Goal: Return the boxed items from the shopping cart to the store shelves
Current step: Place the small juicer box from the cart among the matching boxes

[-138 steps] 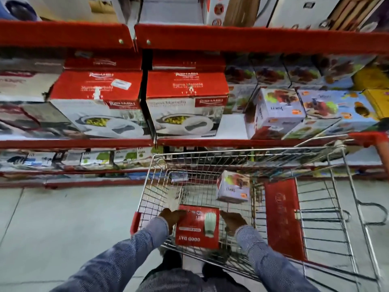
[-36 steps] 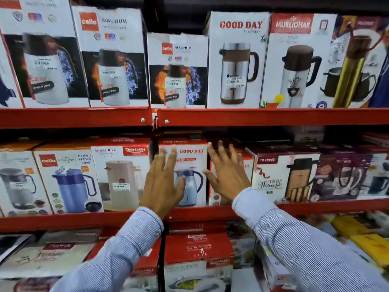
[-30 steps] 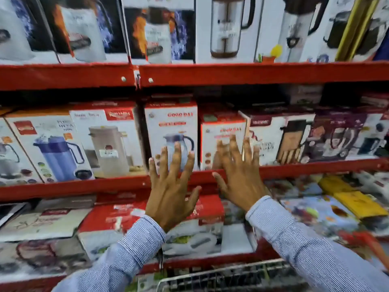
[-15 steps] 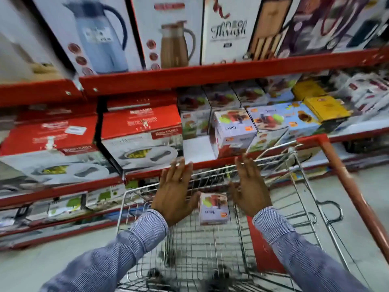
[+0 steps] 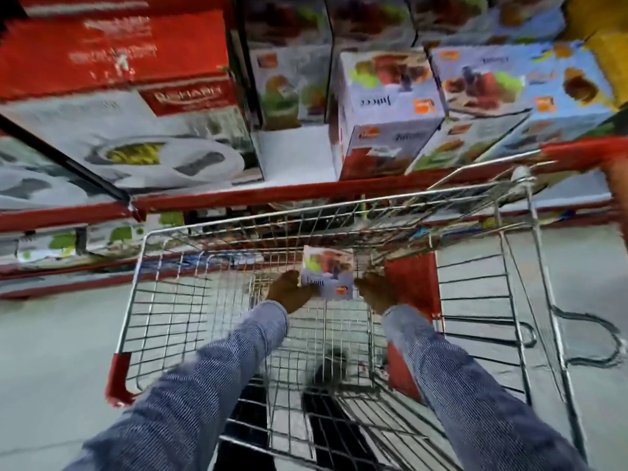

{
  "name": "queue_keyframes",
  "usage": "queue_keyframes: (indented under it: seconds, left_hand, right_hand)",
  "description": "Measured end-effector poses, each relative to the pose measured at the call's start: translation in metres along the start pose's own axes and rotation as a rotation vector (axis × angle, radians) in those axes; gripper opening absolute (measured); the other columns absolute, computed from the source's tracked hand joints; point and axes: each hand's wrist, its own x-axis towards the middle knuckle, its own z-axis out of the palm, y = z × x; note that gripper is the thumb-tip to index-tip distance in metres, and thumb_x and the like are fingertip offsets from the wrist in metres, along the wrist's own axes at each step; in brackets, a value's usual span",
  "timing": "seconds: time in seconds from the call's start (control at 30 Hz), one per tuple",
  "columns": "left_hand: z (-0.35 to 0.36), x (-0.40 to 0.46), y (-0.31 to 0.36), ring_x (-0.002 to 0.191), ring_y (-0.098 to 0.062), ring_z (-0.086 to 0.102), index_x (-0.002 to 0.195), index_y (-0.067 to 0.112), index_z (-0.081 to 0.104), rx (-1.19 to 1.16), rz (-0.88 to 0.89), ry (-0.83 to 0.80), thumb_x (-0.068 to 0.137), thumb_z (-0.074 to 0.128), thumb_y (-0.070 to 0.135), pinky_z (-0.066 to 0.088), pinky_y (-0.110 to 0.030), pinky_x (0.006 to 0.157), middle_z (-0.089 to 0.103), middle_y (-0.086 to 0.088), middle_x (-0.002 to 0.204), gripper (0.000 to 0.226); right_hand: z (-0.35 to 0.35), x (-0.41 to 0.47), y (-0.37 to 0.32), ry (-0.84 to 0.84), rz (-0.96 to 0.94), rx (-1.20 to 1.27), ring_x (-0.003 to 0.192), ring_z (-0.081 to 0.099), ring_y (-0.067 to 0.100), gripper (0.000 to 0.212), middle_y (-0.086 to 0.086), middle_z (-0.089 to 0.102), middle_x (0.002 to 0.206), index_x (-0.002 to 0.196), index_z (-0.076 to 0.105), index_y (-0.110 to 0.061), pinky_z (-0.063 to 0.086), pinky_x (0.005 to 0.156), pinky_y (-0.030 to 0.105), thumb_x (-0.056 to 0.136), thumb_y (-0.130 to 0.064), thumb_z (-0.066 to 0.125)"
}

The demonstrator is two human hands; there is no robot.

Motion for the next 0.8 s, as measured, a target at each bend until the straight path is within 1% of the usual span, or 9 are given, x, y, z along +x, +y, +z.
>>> queue_keyframes:
  seconds: [0.07,0.17,0.23,0.33,0.4,0.47,0.6,0.7,0.8]
  left_hand:
    - [0.006,0.012,-0.001,0.089,-0.019,0.056,0.11,-0.002,0.066,-0.089,-0.044,0.007,0.086,0.07,0.023,0.044,-0.021,0.065,0.056,-0.006,0.082,0.035]
    - [0.013,0.02,-0.001,0.095,-0.028,0.063,0.1,0.012,0.067,-0.207,-0.093,0.042,0.081,0.074,0.025,0.053,-0.036,0.082,0.063,-0.013,0.087,0.024]
    - [0.016,0.022,-0.004,0.093,-0.032,0.066,0.1,0.013,0.069,-0.186,-0.067,0.082,0.079,0.074,0.029,0.055,-0.037,0.078,0.07,-0.016,0.097,0.027]
    - [0.014,0.008,0.0,0.083,-0.026,0.062,0.096,0.019,0.066,-0.234,-0.037,0.099,0.082,0.07,0.026,0.058,-0.046,0.081,0.069,-0.011,0.094,0.016]
    - [0.009,-0.006,0.004,0.088,-0.026,0.063,0.099,0.021,0.066,-0.262,-0.036,0.098,0.082,0.068,0.027,0.058,-0.047,0.087,0.071,-0.008,0.101,0.018]
    - [0.002,-0.023,0.008,0.096,-0.028,0.066,0.107,0.022,0.069,-0.243,0.012,0.133,0.081,0.066,0.033,0.057,-0.048,0.089,0.072,-0.005,0.107,0.029]
    - [-0.024,-0.068,0.02,0.097,-0.027,0.069,0.108,0.021,0.071,-0.226,0.136,0.259,0.079,0.069,0.036,0.058,-0.047,0.086,0.074,-0.001,0.111,0.032]
    - [-0.049,-0.107,0.031,0.079,-0.019,0.068,0.102,0.019,0.074,-0.236,0.226,0.347,0.079,0.074,0.032,0.057,-0.034,0.081,0.075,0.001,0.096,0.026]
    - [-0.073,-0.143,0.042,0.079,-0.011,0.069,0.096,0.02,0.076,-0.224,0.323,0.457,0.077,0.077,0.032,0.05,-0.02,0.071,0.074,0.008,0.086,0.022]
  right_hand:
    - [-0.003,-0.007,-0.014,-0.002,-0.009,0.088,0.07,0.051,0.015,0.031,0.003,0.051,0.075,0.063,0.039,-0.031,0.04,0.063,0.023,0.094,-0.032,0.041]
    - [-0.002,0.001,-0.014,-0.083,0.017,0.241,0.062,0.046,0.001,0.037,-0.008,0.045,0.072,0.065,0.044,-0.027,0.04,0.064,0.015,0.099,-0.011,0.04]
    - [-0.001,0.001,-0.012,-0.102,0.046,0.319,0.06,0.055,0.001,0.037,-0.004,0.052,0.072,0.063,0.05,-0.029,0.045,0.067,0.021,0.096,-0.014,0.044]
    - [0.015,0.027,0.014,-0.089,0.041,0.46,0.083,0.07,0.029,0.021,0.013,0.073,0.085,0.065,0.075,-0.031,0.053,0.08,0.045,0.076,-0.037,0.058]
    - [0.028,0.05,0.041,-0.08,-0.018,0.505,0.083,0.07,0.033,0.018,0.008,0.076,0.085,0.075,0.076,-0.042,0.053,0.081,0.05,0.068,-0.047,0.06]
    - [0.017,0.029,0.038,-0.039,-0.057,0.523,0.081,0.069,0.035,0.024,0.006,0.076,0.083,0.08,0.077,-0.037,0.053,0.085,0.056,0.068,-0.049,0.06]
    - [-0.036,-0.056,-0.017,0.119,-0.157,0.531,0.081,0.074,0.032,0.022,0.012,0.078,0.082,0.083,0.075,-0.029,0.057,0.081,0.055,0.075,-0.044,0.062]
    - [-0.067,-0.1,-0.046,0.25,-0.257,0.554,0.077,0.074,0.028,0.014,0.006,0.079,0.079,0.082,0.074,-0.043,0.059,0.077,0.05,0.071,-0.046,0.065]
    - [-0.093,-0.136,-0.073,0.292,-0.324,0.609,0.069,0.073,0.022,0.013,-0.005,0.077,0.067,0.073,0.076,-0.046,0.06,0.073,0.045,0.064,-0.052,0.069]
